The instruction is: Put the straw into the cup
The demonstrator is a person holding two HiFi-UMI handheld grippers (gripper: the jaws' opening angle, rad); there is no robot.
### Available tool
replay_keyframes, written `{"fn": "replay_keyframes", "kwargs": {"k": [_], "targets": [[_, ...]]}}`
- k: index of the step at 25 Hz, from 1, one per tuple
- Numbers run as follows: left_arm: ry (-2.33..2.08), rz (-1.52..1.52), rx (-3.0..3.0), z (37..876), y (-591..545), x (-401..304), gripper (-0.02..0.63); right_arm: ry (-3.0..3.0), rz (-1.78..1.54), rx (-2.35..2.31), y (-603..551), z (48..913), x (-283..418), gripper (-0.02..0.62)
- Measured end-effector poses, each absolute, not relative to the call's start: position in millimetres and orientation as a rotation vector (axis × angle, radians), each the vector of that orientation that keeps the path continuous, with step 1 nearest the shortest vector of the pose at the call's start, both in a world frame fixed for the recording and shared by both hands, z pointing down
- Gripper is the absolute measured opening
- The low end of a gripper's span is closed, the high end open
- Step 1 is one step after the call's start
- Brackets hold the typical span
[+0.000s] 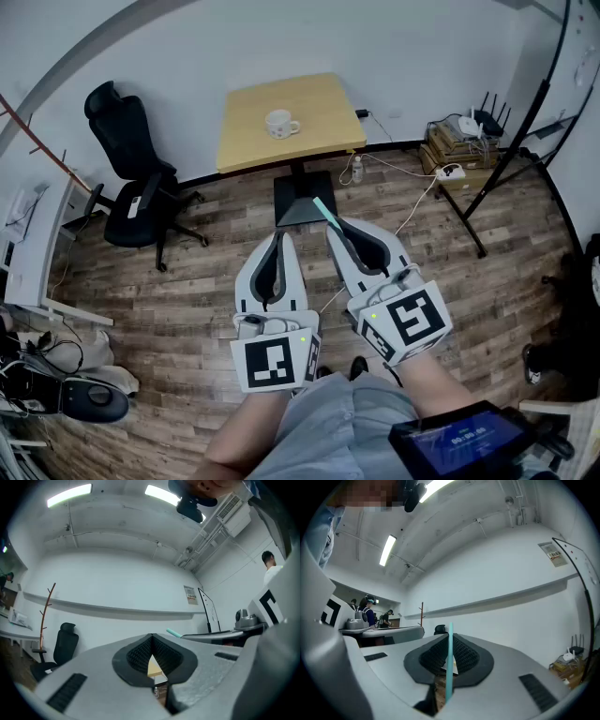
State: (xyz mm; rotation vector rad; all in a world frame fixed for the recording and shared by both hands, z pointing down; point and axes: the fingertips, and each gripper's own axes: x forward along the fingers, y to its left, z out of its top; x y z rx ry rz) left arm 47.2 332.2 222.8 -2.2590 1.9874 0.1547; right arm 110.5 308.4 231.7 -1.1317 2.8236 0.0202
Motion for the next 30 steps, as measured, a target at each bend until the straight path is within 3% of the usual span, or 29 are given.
{"fn": "replay_keyframes", "kwargs": {"k": [30], "targets": [[2.006,0.16,-2.35,253.5,284.8,-3.0,-0.002,2.789,-0.067,-1.221,266.2,243.2,80.1,0.025]]}}
